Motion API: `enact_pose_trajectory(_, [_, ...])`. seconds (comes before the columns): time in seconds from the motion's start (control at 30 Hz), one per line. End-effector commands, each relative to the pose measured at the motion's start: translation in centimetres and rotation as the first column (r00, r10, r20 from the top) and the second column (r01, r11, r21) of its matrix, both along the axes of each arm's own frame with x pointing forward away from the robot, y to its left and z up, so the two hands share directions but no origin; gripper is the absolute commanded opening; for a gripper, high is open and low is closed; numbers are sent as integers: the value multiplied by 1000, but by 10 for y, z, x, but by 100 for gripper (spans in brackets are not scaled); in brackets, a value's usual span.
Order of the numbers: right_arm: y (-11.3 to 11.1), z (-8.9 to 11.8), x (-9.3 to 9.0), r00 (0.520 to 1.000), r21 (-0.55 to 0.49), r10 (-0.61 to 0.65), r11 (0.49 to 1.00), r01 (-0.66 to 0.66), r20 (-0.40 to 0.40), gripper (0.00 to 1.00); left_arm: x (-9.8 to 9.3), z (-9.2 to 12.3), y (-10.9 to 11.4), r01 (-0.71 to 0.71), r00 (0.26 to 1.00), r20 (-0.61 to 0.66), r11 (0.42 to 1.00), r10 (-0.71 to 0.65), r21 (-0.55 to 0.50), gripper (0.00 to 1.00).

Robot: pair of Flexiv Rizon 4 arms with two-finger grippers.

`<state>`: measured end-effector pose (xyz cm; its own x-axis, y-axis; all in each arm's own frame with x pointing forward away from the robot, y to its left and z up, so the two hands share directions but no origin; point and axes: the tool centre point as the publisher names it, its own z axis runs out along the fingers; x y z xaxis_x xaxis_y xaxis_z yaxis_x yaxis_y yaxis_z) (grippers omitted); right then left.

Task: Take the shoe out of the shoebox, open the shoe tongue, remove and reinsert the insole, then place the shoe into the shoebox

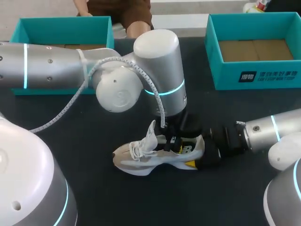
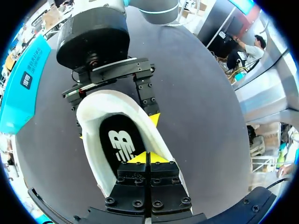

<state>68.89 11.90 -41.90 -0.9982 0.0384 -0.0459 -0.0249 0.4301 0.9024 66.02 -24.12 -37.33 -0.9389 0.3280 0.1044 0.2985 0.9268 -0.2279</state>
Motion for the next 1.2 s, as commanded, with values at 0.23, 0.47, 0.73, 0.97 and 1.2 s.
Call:
enact_pose_trajectory(0.23, [2, -4, 1, 1000, -6, -1, 1000, 1, 0, 0, -7, -8, 11, 25, 998, -63, 1000, -25, 8, 0])
enact_pose_trajectory(0.47, [2, -4, 1, 1000, -6, -1, 1000, 1, 0, 0, -7, -9, 10, 29, 998, -56, 1000, -28, 5, 30])
enact_pose_trajectory(0.73, [2, -4, 1, 1000, -6, -1, 1000, 1, 0, 0, -3, -10, 9, 32, 998, -50, 999, -32, 3, 31])
enact_pose_trajectory(0.97, [2, -4, 1, 1000, -6, -1, 1000, 1, 0, 0, -3, -24, 8, 45, 998, -51, 999, -45, 7, 36])
enact_pose_trajectory(1.2, [2, -4, 1, 1000, -6, -1, 1000, 1, 0, 0, 0, -38, 8, 30, 999, -17, 999, -30, 11, 44])
